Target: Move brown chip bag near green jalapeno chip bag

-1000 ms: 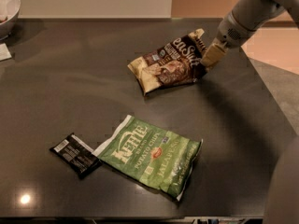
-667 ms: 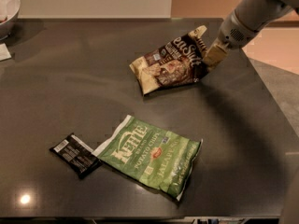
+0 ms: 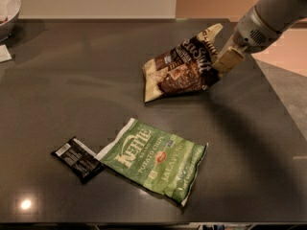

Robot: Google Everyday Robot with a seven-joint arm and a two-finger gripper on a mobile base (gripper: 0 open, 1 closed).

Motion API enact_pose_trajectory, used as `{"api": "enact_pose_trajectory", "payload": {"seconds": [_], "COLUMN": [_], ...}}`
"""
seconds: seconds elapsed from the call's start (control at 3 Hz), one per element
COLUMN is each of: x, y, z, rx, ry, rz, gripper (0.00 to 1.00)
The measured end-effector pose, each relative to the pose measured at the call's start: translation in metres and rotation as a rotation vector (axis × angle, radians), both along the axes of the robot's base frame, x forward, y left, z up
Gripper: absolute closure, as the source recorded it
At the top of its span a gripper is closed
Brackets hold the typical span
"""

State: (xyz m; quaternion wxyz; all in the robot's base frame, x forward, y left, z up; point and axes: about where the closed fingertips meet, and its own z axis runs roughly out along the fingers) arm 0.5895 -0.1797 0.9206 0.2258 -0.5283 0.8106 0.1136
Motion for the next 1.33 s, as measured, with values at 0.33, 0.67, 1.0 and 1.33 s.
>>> {"api": "enact_pose_trajectory", "payload": {"seconds": [0.33,0.67,1.0,1.33], "x": [-0.027,-0.053,-0.075,-0.095], "y": [0.0,-0.002,-0.007,-0.01], "z": [0.007,0.008,0.009,0.01], "rx": [0.005,0.004,-0.001,0.001], "ry": [0.017,0.042,0.074,0.099], "rz": [0.028,0.044,0.051,0.057], "gripper": [1.0,1.0,1.0,1.0]}}
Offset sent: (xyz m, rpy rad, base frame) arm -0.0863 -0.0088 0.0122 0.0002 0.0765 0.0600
